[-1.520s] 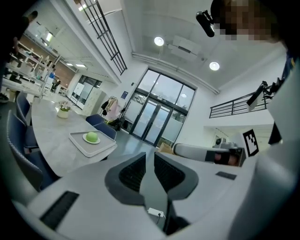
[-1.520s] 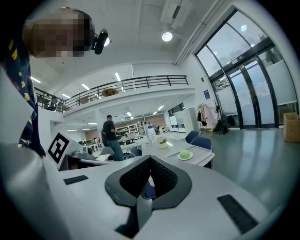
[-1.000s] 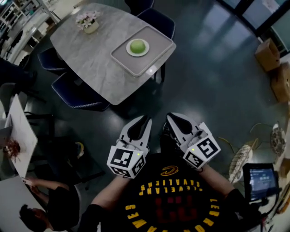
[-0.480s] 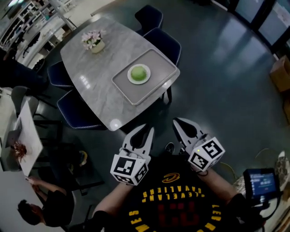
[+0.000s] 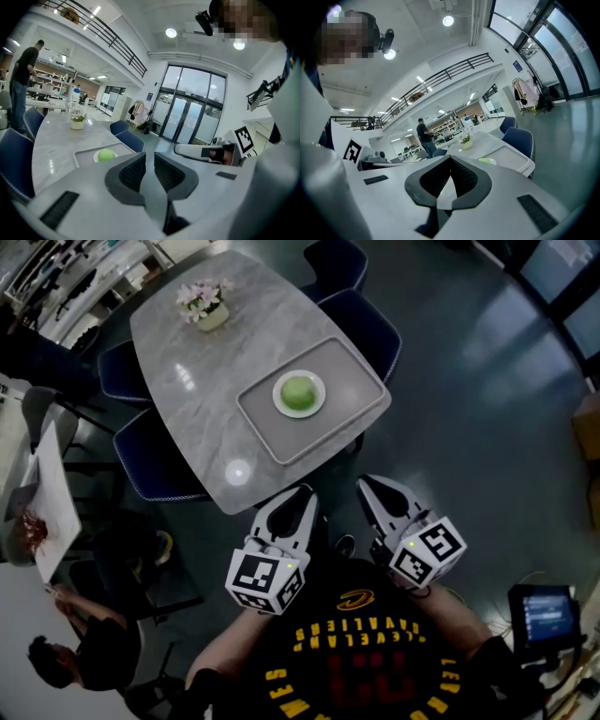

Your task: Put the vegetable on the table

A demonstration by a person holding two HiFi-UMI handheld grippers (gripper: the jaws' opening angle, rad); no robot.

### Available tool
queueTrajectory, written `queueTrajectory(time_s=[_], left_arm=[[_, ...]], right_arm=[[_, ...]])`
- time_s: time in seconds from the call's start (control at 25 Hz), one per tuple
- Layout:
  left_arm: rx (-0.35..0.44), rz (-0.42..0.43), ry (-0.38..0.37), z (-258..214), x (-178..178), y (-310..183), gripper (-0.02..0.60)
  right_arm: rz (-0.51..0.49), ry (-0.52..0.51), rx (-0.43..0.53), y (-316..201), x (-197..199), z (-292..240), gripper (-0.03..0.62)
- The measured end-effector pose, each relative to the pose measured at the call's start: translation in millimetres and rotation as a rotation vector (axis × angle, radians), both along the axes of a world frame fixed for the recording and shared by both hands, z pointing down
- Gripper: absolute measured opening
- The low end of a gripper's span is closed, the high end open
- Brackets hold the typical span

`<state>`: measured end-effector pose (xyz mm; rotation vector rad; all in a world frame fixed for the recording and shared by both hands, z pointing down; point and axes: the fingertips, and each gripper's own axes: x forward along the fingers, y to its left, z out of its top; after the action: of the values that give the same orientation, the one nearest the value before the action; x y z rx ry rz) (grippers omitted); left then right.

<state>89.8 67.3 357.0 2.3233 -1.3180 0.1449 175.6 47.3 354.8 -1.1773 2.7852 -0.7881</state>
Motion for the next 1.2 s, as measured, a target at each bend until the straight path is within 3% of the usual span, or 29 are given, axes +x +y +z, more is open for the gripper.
queueTrajectory(time_s=[0.24,0.44,0.72,1.04,1.2], left_arm=[[0.024,0.01,0.033,5,-12,-86,0.059],[-0.002,0.009,0.04,16,-38,-153,0.058],[-0.073,-0.079,0.027,42,-87,-198,0.059],[-0.235,-0.185,0.096,93,-108,-225,0.06],[-0.314,-0.219,0.131,117,-113,-217,0.06]], right_arm=[[0.039,0.035,0.006,-86,-4,-1,0.005],[0.069,0.056,-0.015,-151,-17,1,0.005],[0.108,0.18,-0.085,-207,-27,29,0.005],[-0.025,0.307,-0.174,-256,-42,89,0.006],[-0.088,0.345,-0.202,-260,-52,117,0.006]])
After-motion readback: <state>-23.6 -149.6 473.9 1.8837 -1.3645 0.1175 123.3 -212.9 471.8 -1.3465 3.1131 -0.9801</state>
